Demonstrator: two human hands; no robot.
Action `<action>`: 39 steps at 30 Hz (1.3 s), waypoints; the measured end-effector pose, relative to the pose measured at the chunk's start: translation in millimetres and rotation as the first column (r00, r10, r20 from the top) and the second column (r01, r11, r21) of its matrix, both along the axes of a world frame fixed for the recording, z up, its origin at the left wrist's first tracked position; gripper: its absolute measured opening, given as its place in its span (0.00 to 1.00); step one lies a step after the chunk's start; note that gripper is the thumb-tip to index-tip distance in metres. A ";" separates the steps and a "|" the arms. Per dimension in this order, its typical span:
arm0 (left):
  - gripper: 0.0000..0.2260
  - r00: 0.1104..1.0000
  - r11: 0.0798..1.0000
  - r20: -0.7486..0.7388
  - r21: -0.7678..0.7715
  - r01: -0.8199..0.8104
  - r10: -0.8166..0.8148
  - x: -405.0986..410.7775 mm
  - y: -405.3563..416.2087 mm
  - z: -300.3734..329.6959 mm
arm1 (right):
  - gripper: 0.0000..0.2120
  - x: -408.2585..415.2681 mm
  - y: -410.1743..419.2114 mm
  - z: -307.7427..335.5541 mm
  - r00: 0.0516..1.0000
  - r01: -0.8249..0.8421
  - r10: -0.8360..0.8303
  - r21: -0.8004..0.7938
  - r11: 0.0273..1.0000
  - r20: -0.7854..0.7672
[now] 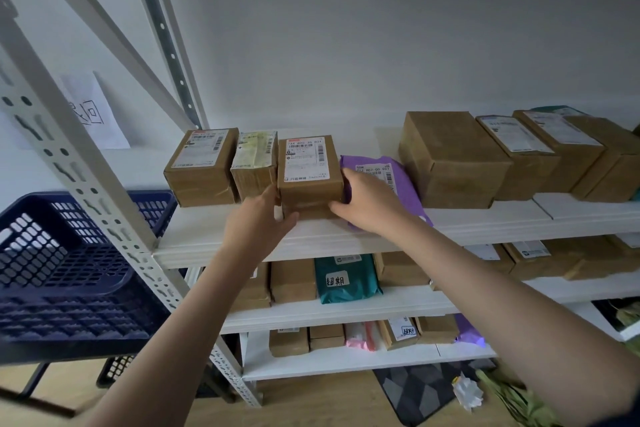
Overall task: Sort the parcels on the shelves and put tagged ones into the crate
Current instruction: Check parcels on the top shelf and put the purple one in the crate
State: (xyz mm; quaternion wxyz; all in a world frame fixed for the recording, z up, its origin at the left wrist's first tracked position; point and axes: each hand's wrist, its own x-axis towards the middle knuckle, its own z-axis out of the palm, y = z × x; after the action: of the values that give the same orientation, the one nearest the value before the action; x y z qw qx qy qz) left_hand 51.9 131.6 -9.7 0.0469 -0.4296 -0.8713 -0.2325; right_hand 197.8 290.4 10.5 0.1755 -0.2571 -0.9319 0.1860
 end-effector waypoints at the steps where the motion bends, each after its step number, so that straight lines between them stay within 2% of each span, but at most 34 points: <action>1: 0.16 1.000 1.000 -0.012 0.002 -0.010 0.010 -1.7 5.5 1.1 | 0.21 -3.9 3.6 0.5 1.000 0.002 -0.002 -0.002 1.000 -0.004; 5: 0.15 0.997 0.997 0.017 0.025 -0.071 0.070 -1.1 13.6 0.6 | 0.21 -4.7 14.0 -1.2 1.000 0.021 -0.021 -0.008 1.000 -0.009; 7: 0.13 0.992 0.992 0.016 0.029 -0.124 0.124 6.7 8.2 -2.7 | 0.26 11.1 17.2 -2.8 0.998 0.043 -0.041 0.035 0.998 -0.043; 9: 0.10 0.988 0.988 0.001 0.029 -0.154 0.154 20.0 -0.2 -8.4 | 0.26 37.2 22.2 -3.7 0.994 0.067 -0.059 0.089 0.994 -0.090; 14: 0.10 0.999 0.997 -0.026 0.069 -0.026 0.028 63.4 1.4 -13.9 | 0.15 106.0 45.7 -19.0 0.976 0.213 -0.202 0.158 0.964 -0.079; 19: 0.16 0.997 0.996 0.021 0.058 0.069 -0.071 86.2 42.2 -9.5 | 0.17 120.9 61.6 -30.6 0.943 0.323 -0.331 0.147 0.935 0.039; 22: 0.16 0.995 0.997 0.072 0.035 0.071 -0.074 90.3 64.6 -11.2 | 0.16 113.5 58.9 -31.2 0.949 0.306 -0.313 0.122 0.944 0.043; 26: 0.14 0.999 0.999 0.029 -0.010 0.045 -0.045 99.1 75.3 -17.7 | 0.13 112.2 51.7 -35.0 0.960 0.276 -0.279 0.091 0.957 0.015; 29: 0.12 0.998 0.998 -0.012 -0.002 0.061 -0.061 117.0 63.3 -23.4 | 0.11 124.3 42.8 -40.6 0.971 0.238 -0.238 0.066 0.969 -0.014; 33: 0.12 0.995 0.994 0.007 0.054 0.100 -0.101 146.9 21.7 -31.5 | 0.11 153.5 20.7 -47.7 0.984 0.176 -0.175 0.084 0.981 -0.024; 37: 0.15 0.989 0.988 0.111 0.129 0.087 -0.102 157.6 -8.2 -31.8 | 0.12 178.5 7.5 -48.8 0.992 0.122 -0.122 0.005 0.992 -0.036; 39: 0.19 0.977 0.984 0.192 0.166 0.060 -0.092 154.9 -4.6 -26.5 | 0.15 176.6 8.9 -45.4 0.991 0.128 -0.126 0.035 0.991 -0.047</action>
State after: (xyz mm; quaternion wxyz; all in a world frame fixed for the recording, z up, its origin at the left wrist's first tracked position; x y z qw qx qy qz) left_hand 206.8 127.0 -36.1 -0.0154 -0.4324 -0.8331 -0.3446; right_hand 374.3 299.3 -34.9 0.2126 -0.3082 -0.9129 0.1627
